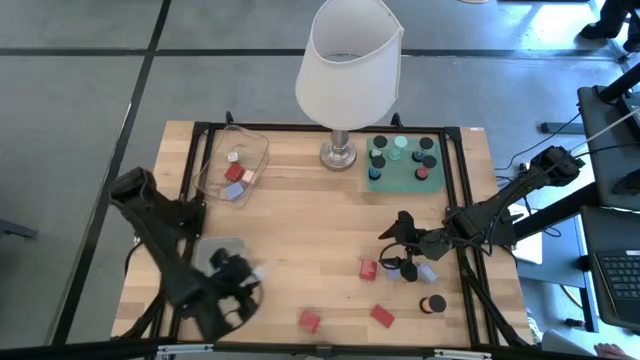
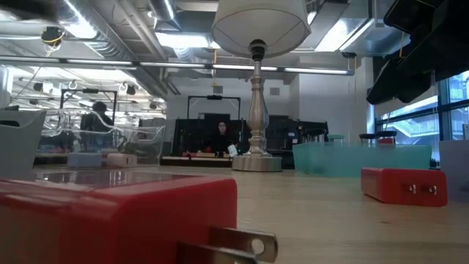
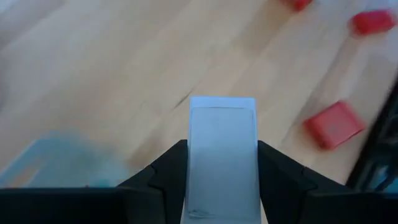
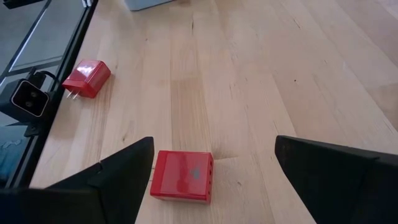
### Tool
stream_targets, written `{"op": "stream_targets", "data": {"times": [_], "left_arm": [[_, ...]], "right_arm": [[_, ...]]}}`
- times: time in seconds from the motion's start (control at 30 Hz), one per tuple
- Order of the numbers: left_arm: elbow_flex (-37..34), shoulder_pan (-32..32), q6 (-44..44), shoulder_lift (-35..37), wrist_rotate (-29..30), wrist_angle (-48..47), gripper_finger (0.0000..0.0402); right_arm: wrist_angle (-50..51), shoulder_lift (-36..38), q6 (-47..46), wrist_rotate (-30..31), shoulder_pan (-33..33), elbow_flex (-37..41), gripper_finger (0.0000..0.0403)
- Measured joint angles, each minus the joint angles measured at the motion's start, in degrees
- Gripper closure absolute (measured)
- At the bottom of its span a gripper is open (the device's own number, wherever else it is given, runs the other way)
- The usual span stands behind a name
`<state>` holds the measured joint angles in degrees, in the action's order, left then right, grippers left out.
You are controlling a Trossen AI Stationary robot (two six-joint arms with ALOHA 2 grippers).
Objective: Pick & Place Office items
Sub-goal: Put the light blue digital timer into the gray bin
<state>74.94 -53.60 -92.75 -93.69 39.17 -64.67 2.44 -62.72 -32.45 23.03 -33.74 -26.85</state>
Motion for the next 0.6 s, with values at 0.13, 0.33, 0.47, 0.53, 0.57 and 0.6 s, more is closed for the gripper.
{"op": "stream_targets", "data": {"times": [0.13, 0.33, 0.47, 0.53, 0.57, 0.6], "left_arm": [[-1.2, -6.0, -15.2, 0.0, -5.1, -7.8, 0.025], [-9.3, -10.9, -29.8, -0.1, -9.3, -4.4, 0.025], [-14.3, -11.7, -32.1, -0.1, -11.1, 1.1, 0.025], [-16.0, -11.7, -32.0, -0.1, -13.0, 3.3, 0.025], [-16.5, -11.7, -32.1, -0.1, -14.2, 3.7, 0.025], [-16.9, -11.7, -32.1, -0.1, -15.2, 3.9, 0.025]], "right_arm": [[0.0, 0.0, 0.0, 0.0, 0.0, 0.0, 0.0064], [0.1, 0.0, 0.0, 0.0, 0.0, 0.0, 0.0064], [0.1, 0.0, 0.0, 0.0, 0.0, 0.0, 0.0064], [0.1, 0.0, 0.0, 0.0, 0.0, 0.0, 0.0064], [0.1, 0.0, 0.0, 0.0, 0.0, 0.0, 0.0064], [0.1, 0.0, 0.0, 0.0, 0.0, 0.0, 0.0064]]}}
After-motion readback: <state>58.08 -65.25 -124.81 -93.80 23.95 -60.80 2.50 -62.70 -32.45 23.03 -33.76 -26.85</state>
